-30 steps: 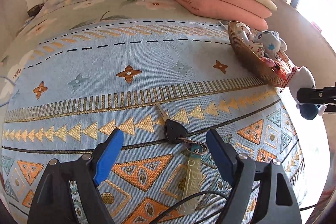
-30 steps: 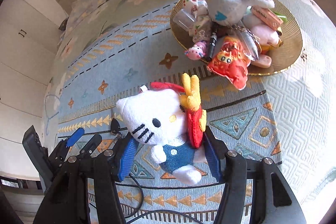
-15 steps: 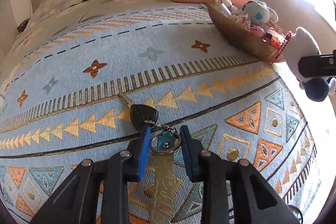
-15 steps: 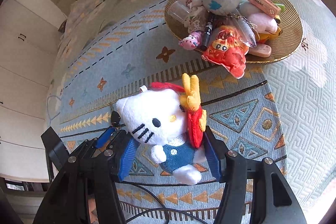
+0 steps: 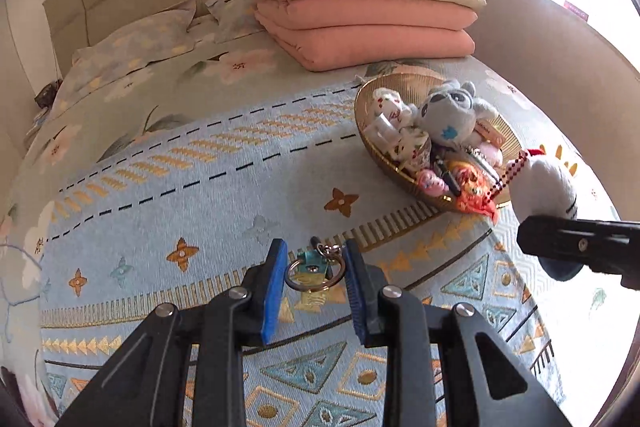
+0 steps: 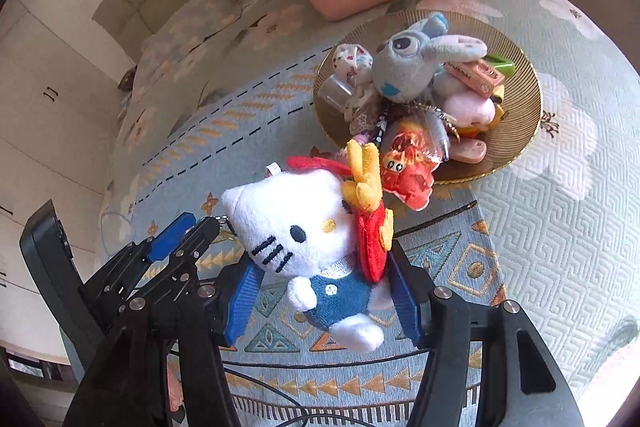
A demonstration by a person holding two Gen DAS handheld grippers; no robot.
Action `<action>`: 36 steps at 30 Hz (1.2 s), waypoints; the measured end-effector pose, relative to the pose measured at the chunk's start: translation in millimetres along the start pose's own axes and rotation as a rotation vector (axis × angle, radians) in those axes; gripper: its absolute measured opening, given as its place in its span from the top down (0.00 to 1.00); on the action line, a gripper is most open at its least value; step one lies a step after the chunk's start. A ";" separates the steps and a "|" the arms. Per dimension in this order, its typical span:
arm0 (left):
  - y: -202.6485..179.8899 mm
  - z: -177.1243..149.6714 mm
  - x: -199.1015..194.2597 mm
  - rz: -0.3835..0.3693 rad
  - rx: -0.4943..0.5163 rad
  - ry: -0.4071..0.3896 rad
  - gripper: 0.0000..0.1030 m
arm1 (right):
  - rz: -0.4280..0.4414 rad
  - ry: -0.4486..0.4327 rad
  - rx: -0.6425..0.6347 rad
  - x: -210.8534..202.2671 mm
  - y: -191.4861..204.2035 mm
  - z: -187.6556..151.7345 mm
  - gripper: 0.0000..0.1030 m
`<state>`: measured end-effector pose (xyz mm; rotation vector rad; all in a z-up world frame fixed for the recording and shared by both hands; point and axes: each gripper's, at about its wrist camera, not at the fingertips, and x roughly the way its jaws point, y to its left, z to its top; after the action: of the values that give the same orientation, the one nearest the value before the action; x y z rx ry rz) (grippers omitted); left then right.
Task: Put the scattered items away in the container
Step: 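Carry the keychain and Hello Kitty plush over the gold bowl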
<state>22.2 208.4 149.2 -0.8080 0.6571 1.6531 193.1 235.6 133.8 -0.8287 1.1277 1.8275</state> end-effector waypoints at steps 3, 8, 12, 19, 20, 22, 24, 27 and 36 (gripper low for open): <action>-6.5 18.7 -2.3 -0.003 0.005 -0.038 0.76 | -0.016 -0.043 0.011 -12.0 -6.3 9.0 0.43; -16.2 40.5 -0.7 -0.018 0.012 -0.065 0.76 | -0.051 -0.109 0.014 -28.7 -17.1 25.5 0.43; -27.2 55.6 4.2 -0.029 0.036 -0.085 0.76 | -0.089 -0.165 -0.002 -41.3 -26.0 45.1 0.43; -48.5 108.7 36.6 -0.147 0.040 -0.116 0.76 | -0.148 -0.258 0.040 -48.9 -47.0 89.8 0.43; -52.7 115.8 43.8 -0.172 0.039 -0.110 0.76 | -0.151 -0.268 0.052 -49.4 -49.7 96.0 0.43; -58.7 125.7 58.1 -0.222 0.033 -0.095 0.76 | -0.147 -0.289 0.069 -49.0 -54.4 106.6 0.43; -65.5 131.9 71.0 -0.253 0.039 -0.095 0.76 | -0.171 -0.297 0.075 -43.1 -59.0 116.3 0.43; -75.7 134.1 92.3 -0.259 0.062 -0.069 0.76 | -0.191 -0.289 0.098 -27.5 -69.7 129.9 0.43; -101.2 113.2 128.1 -0.197 0.212 -0.058 0.74 | -0.221 -0.165 0.194 38.6 -103.4 159.7 0.43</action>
<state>84.1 394.2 115.9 -0.6480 0.6773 1.3974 249.4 421.2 123.2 -0.6500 1.0443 1.5471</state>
